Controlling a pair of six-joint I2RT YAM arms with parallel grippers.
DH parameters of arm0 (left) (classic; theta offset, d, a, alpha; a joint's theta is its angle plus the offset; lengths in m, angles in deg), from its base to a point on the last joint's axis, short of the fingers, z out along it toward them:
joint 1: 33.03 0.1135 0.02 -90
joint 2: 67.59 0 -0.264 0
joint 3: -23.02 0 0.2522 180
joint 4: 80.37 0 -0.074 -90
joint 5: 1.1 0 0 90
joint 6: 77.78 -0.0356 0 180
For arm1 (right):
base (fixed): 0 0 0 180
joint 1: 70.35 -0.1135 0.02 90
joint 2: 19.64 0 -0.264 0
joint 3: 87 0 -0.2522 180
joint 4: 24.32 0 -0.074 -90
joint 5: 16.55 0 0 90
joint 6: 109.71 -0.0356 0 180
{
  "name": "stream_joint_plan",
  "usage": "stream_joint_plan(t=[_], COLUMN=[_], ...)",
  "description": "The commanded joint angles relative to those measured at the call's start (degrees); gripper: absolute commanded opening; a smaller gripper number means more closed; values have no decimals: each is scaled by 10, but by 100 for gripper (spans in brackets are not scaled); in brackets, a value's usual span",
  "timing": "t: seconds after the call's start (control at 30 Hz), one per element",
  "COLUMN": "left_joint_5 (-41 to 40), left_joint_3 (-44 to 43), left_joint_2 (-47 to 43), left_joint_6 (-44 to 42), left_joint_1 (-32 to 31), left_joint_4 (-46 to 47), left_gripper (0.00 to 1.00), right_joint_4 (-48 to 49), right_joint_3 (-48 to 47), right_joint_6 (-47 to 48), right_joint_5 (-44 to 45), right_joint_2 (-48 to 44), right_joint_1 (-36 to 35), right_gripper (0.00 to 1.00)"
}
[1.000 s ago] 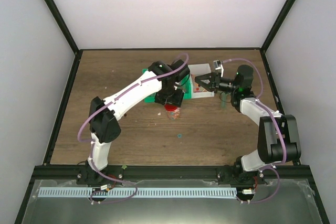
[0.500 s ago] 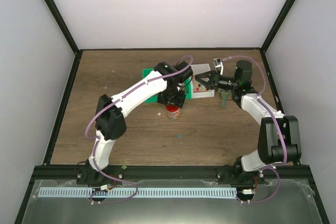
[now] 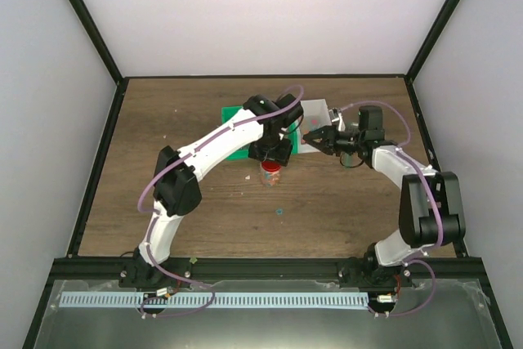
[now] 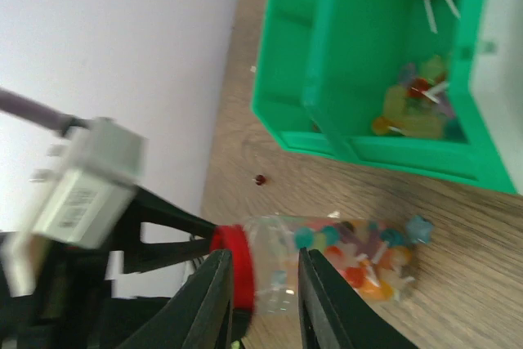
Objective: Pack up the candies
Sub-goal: Close the bottle lid on the packing bottle.
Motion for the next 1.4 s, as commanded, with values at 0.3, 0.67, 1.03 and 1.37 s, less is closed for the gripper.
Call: stream_joint_plan(t=[0.3, 0.67, 1.03, 1.37], left_joint_5=[-6, -15, -7, -3], left_joint_3=[-9, 1, -2, 10], left_joint_2=[14, 18, 31, 28], left_joint_6=[-9, -7, -10, -10], left_joint_1=[5, 6, 10, 21], left_joint_4=[-5, -4, -4, -4], left_gripper=[65, 65, 66, 69], right_joint_4=[-37, -42, -30, -18], right_joint_3=[9, -10, -19, -27], right_joint_6=[60, 78, 71, 58], right_joint_5=[48, 30, 18, 15], right_joint_2=[99, 145, 162, 175], right_joint_1=[-66, -85, -101, -123], right_gripper=[25, 25, 25, 26])
